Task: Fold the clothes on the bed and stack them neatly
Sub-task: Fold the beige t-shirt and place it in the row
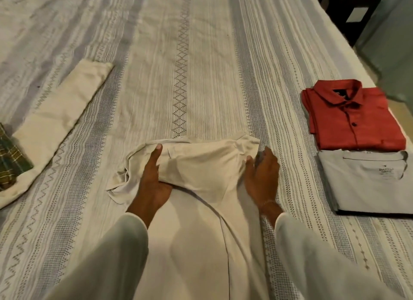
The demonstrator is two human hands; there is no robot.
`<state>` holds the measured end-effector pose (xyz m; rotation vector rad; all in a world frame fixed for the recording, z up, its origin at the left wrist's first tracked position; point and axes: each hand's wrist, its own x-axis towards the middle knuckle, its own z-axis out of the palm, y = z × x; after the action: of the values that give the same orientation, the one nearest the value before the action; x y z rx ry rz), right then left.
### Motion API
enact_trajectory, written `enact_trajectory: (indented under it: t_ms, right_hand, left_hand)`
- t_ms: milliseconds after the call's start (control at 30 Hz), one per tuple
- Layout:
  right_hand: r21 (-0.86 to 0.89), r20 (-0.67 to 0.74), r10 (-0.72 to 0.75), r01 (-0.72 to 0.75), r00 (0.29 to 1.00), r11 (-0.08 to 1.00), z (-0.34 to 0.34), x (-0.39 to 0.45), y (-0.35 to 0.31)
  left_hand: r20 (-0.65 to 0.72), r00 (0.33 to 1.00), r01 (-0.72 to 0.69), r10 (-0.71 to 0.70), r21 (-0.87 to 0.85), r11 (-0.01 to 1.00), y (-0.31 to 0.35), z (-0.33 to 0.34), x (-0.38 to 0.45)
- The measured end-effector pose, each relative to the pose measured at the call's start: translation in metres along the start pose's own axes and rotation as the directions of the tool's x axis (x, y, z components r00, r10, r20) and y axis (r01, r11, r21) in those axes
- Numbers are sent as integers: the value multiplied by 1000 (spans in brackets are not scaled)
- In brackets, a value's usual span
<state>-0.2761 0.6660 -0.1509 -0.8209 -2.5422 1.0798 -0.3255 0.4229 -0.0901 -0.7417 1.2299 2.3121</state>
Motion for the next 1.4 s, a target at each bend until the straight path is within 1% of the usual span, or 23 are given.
enact_trajectory:
  t_ms: [33,67,167,233,333,433,533,600,633,700,767,800,833,867,933,967,1033,1067,1100,1167,1233,1267,1400]
  right_hand:
    - [34,43,69,-71,997,997,-5,17,-1]
    - [42,96,65,-70,993,997,-9,34,-1]
    - [-91,293,-124,157,948,983,-15,82,6]
    - [-213,421,-120,226,899,951,-17,107,7]
    - [-321,480,-68,247,875,914,-26,122,-10]
    - [-377,436,-211,391,875,840,-32,132,-24]
    - [-460,444,-432,613,785,642,-32,129,-35]
    - [-425,445,-476,647,758,633,-28,122,-34]
    - [-377,406,-477,618,779,689,-27,116,-34]
    - [-267,285,-366,440,886,857,-24,99,-31]
    - [-211,222,-62,110,973,971,-22,86,-19]
    - [-248,239,103,-42,966,968,-22,81,-12]
    - [-283,276,210,-129,938,950,-21,76,-4]
    - [-283,319,259,-169,912,944,-20,74,1]
    - [-208,363,237,-169,901,963,-21,73,4]
    - [-180,354,212,-156,911,971,-21,74,3]
    - [-197,295,197,-142,935,970,-24,76,-2]
    - [-237,253,192,-132,948,963,-25,73,-3]
    - [-271,209,166,-106,964,957,-25,68,-5]
    - [-289,104,-43,72,994,955,-27,47,-9]
    - [-246,99,-300,316,949,917,-31,8,-20]
    - [-212,151,-357,383,922,899,-36,-15,-25]
    - [-223,381,-275,376,883,899,-52,-115,-19]
  left_hand:
    - [-26,999,43,-41,73,996,6,-2,6]
    - [-31,994,104,-101,127,986,12,-4,12]
    - [-77,972,236,-223,284,929,22,-11,26]
    - [-80,974,226,-211,361,905,25,-9,30]
    - [-90,993,111,-82,381,918,28,-10,37]
    - [-168,979,-41,113,382,923,29,-15,42]
    - [-246,946,-88,211,430,899,24,-23,43]
    - [-260,917,-127,302,528,839,19,-28,43]
    - [-249,905,-145,345,582,800,16,-32,44]
    - [-231,894,-146,383,658,738,12,-35,45]
    - [-263,904,-54,336,712,701,10,-38,48]
    - [-297,910,10,288,711,703,10,-38,50]
    - [-323,917,63,236,699,712,11,-37,50]
    - [-324,921,77,218,698,712,13,-36,50]
    - [-262,910,7,323,786,618,13,-33,49]
    - [-190,888,-68,419,846,528,12,-32,47]
    - [-24,797,-202,604,931,303,8,-31,39]
    - [48,744,-241,666,950,200,5,-31,35]
    - [85,718,-252,690,957,144,3,-30,31]
    - [88,735,-240,672,961,137,1,-27,26]
    - [41,781,-177,623,971,158,1,-29,29]
    - [5,801,-138,599,974,177,2,-31,33]
    - [-78,849,-135,523,924,357,5,-42,33]
